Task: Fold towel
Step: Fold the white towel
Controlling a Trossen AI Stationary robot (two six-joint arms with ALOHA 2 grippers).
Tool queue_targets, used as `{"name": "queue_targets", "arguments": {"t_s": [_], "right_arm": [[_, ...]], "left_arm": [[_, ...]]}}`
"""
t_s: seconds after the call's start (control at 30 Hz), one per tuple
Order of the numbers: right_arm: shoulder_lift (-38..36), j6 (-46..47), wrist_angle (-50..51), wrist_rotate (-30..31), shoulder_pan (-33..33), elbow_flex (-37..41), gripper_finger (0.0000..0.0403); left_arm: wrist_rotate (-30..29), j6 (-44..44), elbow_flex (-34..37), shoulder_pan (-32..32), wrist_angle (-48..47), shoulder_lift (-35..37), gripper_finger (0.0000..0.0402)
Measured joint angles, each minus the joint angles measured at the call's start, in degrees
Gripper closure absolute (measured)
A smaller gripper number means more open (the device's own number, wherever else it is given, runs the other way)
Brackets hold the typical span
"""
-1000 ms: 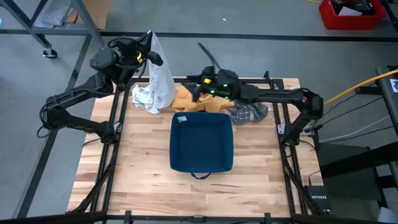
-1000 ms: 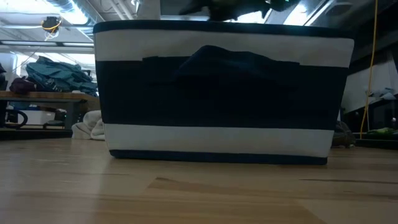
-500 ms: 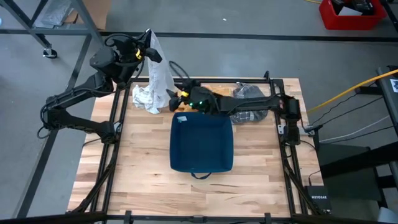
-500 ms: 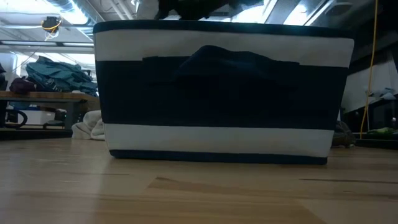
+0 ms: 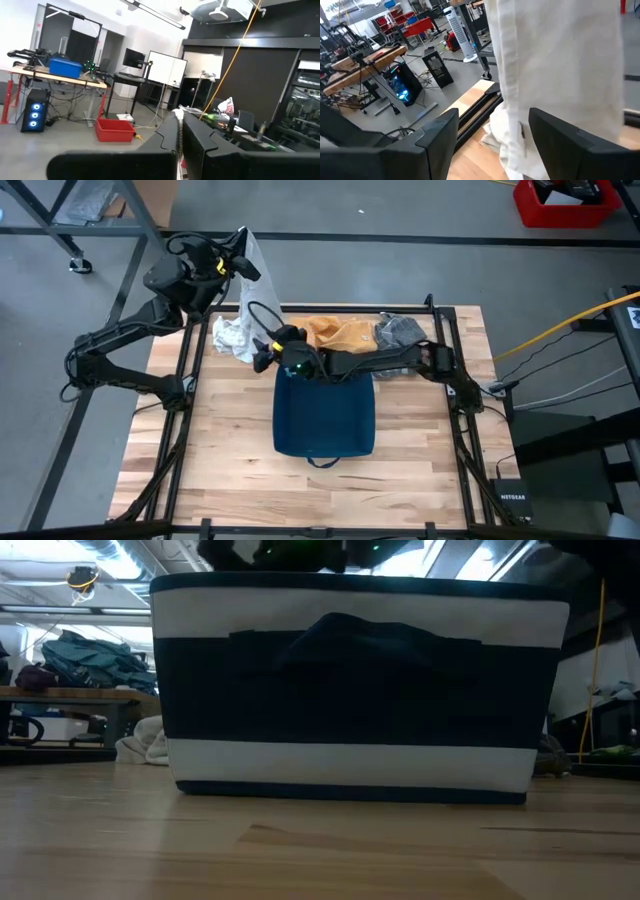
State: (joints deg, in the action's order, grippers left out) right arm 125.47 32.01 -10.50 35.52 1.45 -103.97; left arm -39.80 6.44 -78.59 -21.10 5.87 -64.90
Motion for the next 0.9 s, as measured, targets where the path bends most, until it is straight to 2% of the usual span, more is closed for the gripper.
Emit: {"name": "queue_targets", "arguments": {"t_s": [0.27, 0.53, 0.77, 0.9], "right_arm": [[4.4, 1.2, 0.0, 1.3, -0.4, -6.7, 0.0155], [6.8, 1.2, 0.3, 8.2, -0.3, -12.0, 0.0155], [6.9, 1.1, 4.8, 14.8, -0.2, -12.6, 0.0155], [6.9, 1.1, 8.1, 15.6, -0.2, -12.6, 0.0155]], "left_arm": [[0.0, 0.7, 0.0, 0.0, -0.1, 0.0, 0.0401], [0.3, 1.3, 0.0, 0.1, -0.2, 0.0, 0.0401], [0.3, 1.3, 0.0, 0.1, -0.3, 0.0, 0.0401], [0.2, 0.6, 0.0, 0.1, -0.3, 0.0, 0.0401]]}}
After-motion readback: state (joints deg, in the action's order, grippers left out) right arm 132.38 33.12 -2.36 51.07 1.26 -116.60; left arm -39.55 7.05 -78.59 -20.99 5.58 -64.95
